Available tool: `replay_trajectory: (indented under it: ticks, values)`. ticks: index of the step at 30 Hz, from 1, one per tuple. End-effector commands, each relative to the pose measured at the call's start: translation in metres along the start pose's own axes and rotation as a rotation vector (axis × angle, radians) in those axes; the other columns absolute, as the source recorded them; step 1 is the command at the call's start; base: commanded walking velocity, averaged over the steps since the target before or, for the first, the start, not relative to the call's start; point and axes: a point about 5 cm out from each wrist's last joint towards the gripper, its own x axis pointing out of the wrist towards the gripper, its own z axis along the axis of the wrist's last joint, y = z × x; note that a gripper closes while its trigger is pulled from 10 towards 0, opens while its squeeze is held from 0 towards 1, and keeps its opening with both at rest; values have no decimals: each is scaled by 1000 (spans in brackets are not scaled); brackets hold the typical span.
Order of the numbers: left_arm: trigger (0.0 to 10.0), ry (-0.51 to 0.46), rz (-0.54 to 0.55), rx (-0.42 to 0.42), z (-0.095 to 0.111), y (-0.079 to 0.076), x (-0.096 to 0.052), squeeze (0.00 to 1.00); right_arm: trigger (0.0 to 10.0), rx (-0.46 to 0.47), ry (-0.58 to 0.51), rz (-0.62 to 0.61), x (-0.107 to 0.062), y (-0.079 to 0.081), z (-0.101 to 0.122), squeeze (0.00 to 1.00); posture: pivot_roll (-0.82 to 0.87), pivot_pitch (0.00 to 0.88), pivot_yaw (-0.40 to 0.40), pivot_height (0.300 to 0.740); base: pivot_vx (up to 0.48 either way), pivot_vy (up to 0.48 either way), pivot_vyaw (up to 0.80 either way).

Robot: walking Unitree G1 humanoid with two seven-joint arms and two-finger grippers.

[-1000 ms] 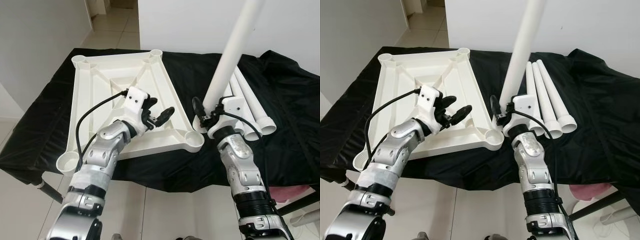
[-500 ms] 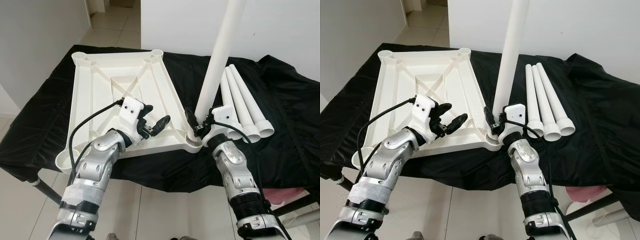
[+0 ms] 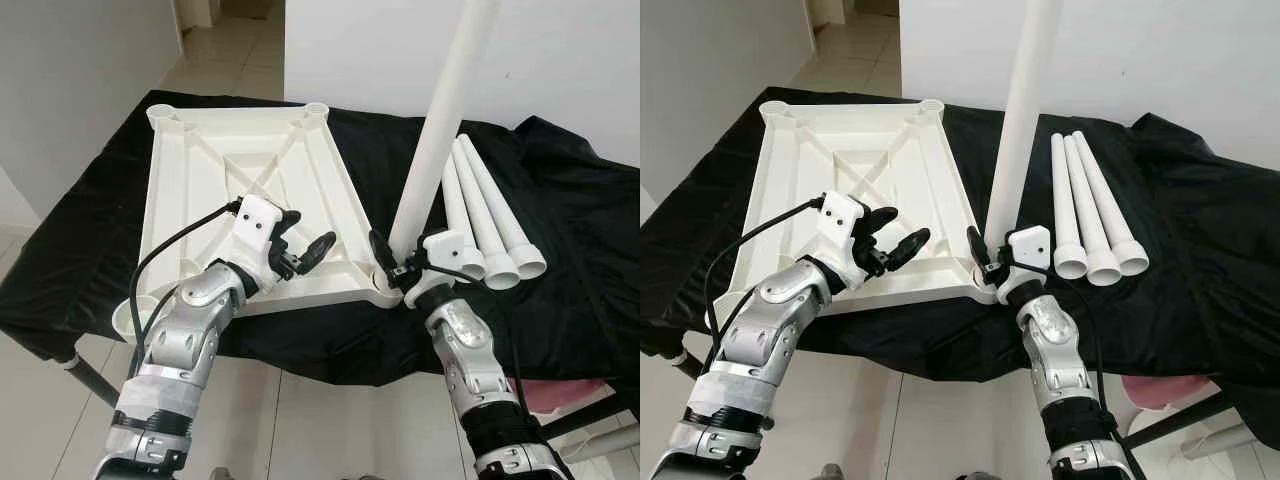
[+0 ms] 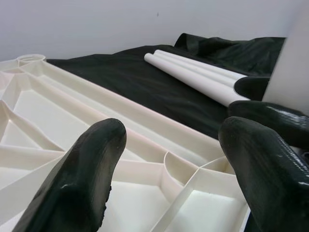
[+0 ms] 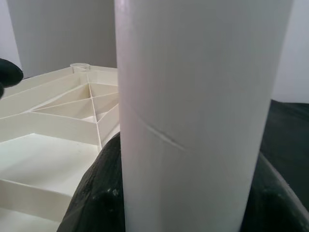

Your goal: Building children table

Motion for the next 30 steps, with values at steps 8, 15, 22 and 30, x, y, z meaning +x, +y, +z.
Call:
replay_trajectory:
  ticks: [8, 15, 22, 30]
  values:
    - [10000, 10, 59, -7, 1, 1, 1, 0, 10000, -17, 85, 62, -18, 5, -23, 0, 43, 14, -54, 740, 0, 0, 0]
    - [10000, 8, 58, 0, 4, 3, 2, 0, 10000, -69, 92, 98, -18, 6, -28, 0, 42, 14, -49, 740, 0, 0, 0]
    - [10000, 4, 63, 2, 7, 3, 3, 0, 10000, -68, 104, 94, -19, 9, -37, 0, 46, 16, -46, 740, 0, 0, 0]
    - [10000, 4, 70, 16, 9, 7, 3, 0, 10000, 26, 131, 50, -14, 8, -39, 0, 47, 14, -42, 740, 0, 0, 0]
